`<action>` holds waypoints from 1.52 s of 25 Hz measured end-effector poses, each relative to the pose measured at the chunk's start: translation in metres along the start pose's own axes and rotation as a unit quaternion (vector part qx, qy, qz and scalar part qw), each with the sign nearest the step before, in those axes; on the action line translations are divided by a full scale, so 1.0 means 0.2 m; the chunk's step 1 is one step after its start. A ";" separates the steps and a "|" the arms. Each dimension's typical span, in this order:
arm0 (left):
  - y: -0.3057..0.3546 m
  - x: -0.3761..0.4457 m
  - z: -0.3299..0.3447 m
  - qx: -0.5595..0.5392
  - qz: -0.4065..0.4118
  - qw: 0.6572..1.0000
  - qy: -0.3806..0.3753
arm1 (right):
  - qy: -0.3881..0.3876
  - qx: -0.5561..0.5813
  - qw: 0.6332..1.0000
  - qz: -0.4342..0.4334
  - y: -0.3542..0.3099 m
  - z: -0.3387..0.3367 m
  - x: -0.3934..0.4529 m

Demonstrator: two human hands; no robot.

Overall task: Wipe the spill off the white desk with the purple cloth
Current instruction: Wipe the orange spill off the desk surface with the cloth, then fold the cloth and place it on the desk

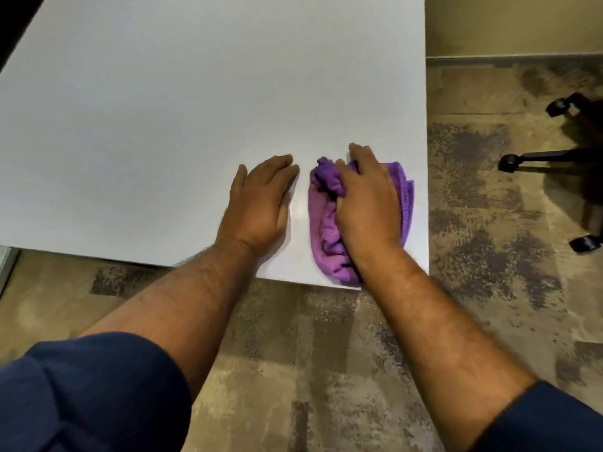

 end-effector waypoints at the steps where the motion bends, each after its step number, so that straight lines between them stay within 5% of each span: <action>1: 0.01 0.00 0.00 -0.010 -0.005 1.000 -0.004 | -0.007 0.016 1.000 -0.017 -0.06 0.03 -0.06; 6: 0.04 0.00 -0.02 -0.017 -0.014 0.999 -0.040 | -0.080 0.019 0.992 -0.092 -0.14 0.05 -0.29; 11: 0.02 0.03 -0.01 0.027 -0.012 0.999 -0.031 | -0.162 0.016 0.956 -0.242 0.21 -0.15 -0.30; 16: 0.03 0.03 -0.01 0.035 -0.020 0.999 -0.033 | -0.119 -0.065 0.943 -0.305 0.56 -0.36 -0.13; 25: 0.00 0.03 -0.01 0.014 -0.007 1.000 -0.021 | -0.028 -0.050 0.994 -0.090 0.20 -0.17 0.13; 29: -0.01 0.04 -0.02 -0.001 -0.010 1.000 -0.016 | -0.199 0.083 0.969 -0.117 0.07 -0.25 -0.12; 32: -0.02 0.05 -0.02 -0.003 -0.013 1.000 -0.014 | -0.272 0.180 0.945 -0.020 -0.02 -0.37 -0.13; 35: -0.02 0.02 -0.06 -0.037 -0.037 0.998 -0.033 | -0.313 0.390 0.848 0.178 -0.11 -0.59 -0.01; 38: 0.17 0.06 -0.21 -0.205 -0.155 0.963 -0.080 | -0.367 0.585 0.668 0.278 -0.19 -0.88 0.07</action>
Point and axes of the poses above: each hand's wrist, its own x-axis towards the middle knuckle, its own z-axis out of the palm, y = z × x, the point moved 1 cm from there along x, towards the middle knuckle, and after that the axes turned 8 degrees about z, right-handed, at the moved point
